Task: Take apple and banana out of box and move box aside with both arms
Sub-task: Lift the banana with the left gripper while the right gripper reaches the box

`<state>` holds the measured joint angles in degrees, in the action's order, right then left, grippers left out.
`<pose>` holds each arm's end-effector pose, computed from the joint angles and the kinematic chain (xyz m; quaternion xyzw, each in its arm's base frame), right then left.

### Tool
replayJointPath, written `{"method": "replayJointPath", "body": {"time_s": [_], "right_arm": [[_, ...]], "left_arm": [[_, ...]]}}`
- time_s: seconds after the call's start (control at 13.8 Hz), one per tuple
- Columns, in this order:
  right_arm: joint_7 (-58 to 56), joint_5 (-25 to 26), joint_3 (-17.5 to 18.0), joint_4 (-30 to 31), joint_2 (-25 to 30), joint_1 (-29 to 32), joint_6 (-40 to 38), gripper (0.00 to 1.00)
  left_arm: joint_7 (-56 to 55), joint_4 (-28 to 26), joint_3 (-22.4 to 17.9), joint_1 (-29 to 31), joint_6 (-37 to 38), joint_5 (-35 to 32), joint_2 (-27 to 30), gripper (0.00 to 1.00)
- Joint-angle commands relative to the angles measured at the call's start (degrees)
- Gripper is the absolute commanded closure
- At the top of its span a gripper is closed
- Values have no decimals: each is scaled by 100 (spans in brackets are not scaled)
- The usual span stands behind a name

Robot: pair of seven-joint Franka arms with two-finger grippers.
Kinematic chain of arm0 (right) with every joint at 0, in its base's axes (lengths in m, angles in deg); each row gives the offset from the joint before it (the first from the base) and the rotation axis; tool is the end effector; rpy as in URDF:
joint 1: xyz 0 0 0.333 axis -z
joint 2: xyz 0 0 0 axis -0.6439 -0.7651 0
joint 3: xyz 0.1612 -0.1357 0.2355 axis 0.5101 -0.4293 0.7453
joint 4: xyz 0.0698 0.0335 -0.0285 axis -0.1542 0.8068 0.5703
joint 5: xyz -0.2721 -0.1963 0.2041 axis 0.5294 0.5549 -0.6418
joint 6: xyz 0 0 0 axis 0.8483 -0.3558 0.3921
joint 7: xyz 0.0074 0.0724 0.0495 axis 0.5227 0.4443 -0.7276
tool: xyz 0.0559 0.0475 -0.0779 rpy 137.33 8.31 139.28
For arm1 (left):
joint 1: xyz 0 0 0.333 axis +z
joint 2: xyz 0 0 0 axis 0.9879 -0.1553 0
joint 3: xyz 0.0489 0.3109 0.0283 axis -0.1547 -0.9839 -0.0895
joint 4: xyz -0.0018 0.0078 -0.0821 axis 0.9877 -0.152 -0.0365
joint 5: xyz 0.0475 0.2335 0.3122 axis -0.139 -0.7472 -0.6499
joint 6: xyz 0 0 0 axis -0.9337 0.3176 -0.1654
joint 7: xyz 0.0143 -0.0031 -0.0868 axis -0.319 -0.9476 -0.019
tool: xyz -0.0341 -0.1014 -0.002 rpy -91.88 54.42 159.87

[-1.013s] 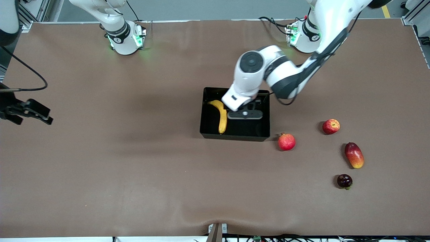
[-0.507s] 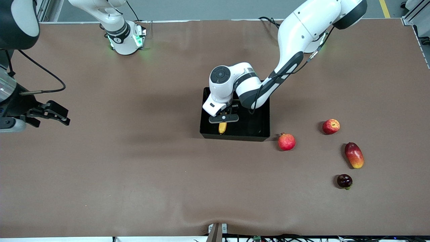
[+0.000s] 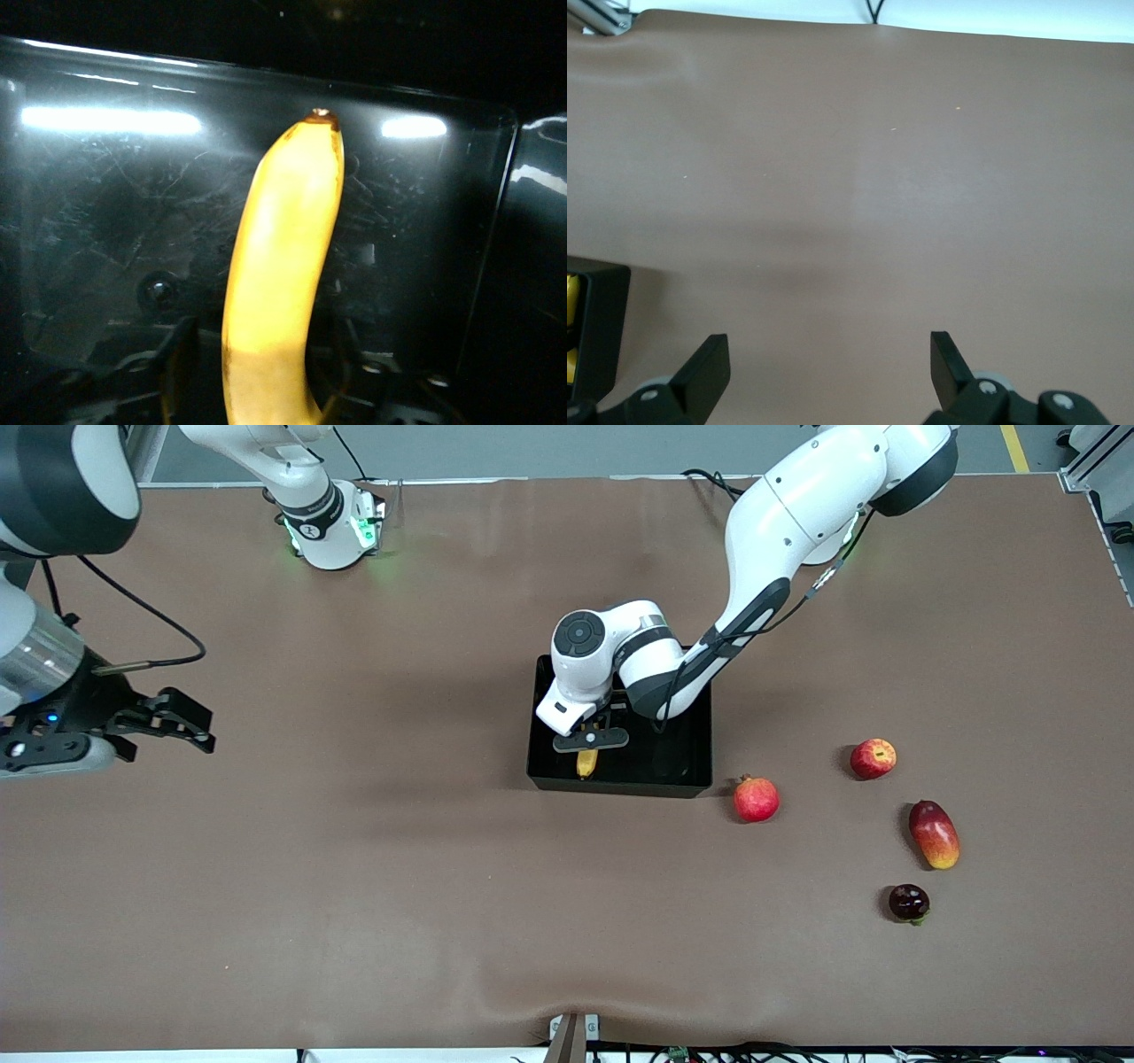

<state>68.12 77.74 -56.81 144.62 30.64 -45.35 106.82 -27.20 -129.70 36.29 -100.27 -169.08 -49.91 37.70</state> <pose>0.6237 0.0790 0.5976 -0.9968 -0.0546 -0.0555 0.0164 0.4527 -0.5040 0.1884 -0.9991 -0.0366 -0.0035 0.0198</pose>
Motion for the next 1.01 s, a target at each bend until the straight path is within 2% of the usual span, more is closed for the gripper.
{"method": "replayJointPath", "body": {"time_s": [0.0, 0.36, 0.94], "right_arm": [[41, 79, -24, -133, -165, -263, -52, 0], [32, 79, -24, -107, -245, -536, -87, 0], [32, 167, -24, -115, -701, -1177, -52, 0]], "left_arm": [[-197, 66, -9, -65, -68, -172, -47, 99], [-136, 110, -1, -22, 20, -181, 163, 100], [100, 119, 70, 162, 1188, 73, 1603, 100]]}}
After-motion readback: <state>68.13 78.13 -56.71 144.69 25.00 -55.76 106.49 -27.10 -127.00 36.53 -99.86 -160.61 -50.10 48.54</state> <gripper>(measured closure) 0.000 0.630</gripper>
